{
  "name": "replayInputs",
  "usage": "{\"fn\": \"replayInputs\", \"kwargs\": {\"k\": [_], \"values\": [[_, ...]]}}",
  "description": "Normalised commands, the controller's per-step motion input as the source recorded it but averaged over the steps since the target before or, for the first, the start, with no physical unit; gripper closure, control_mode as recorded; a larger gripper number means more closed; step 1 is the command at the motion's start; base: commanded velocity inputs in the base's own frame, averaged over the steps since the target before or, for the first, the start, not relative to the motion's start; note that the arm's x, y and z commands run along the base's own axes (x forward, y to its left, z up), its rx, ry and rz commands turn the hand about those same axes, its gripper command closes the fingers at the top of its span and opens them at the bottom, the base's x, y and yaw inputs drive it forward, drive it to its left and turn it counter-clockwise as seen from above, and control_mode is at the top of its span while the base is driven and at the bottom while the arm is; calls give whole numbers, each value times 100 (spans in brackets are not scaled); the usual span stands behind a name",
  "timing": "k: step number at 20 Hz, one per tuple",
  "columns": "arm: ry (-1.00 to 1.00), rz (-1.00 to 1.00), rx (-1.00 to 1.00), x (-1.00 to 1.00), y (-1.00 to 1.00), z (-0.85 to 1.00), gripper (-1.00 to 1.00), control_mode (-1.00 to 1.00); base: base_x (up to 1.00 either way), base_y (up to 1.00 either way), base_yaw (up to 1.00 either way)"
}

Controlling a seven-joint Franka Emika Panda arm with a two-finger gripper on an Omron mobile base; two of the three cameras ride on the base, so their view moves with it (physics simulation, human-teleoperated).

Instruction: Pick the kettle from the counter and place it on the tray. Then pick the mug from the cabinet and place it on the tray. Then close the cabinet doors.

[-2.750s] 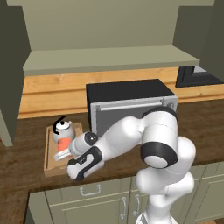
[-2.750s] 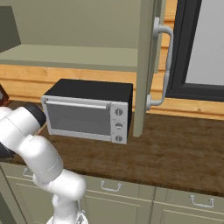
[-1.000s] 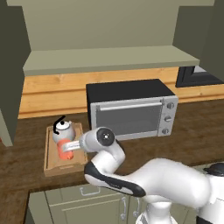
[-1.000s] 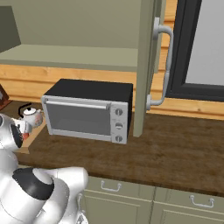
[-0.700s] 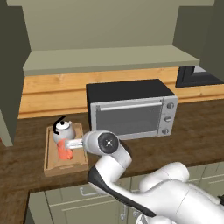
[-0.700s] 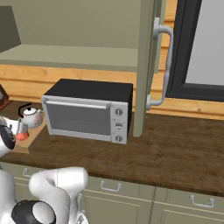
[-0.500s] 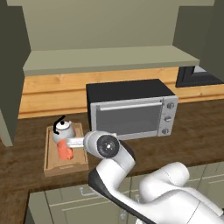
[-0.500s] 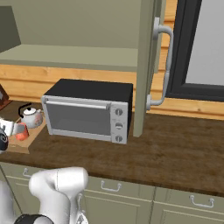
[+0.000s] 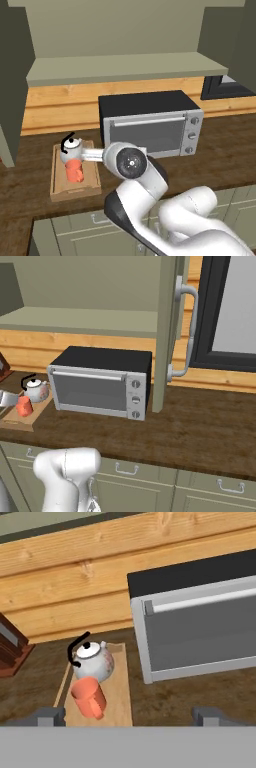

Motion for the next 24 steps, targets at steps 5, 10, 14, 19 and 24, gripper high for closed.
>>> {"fn": "replayInputs", "kwargs": {"k": [5, 10, 14, 19, 24], "values": [[0, 0, 0, -29, -51, 27, -100, -100, 0, 0, 0], [0, 0, 1, -28, -49, 16, -100, -100, 0, 0, 0], [-4, 0, 1, -28, -41, 12, -100, -100, 0, 0, 0], [-5, 0, 3, -31, -43, 6, -100, -100, 0, 0, 0], [0, 0, 4, -28, -44, 2, -100, -100, 0, 0, 0]]}}
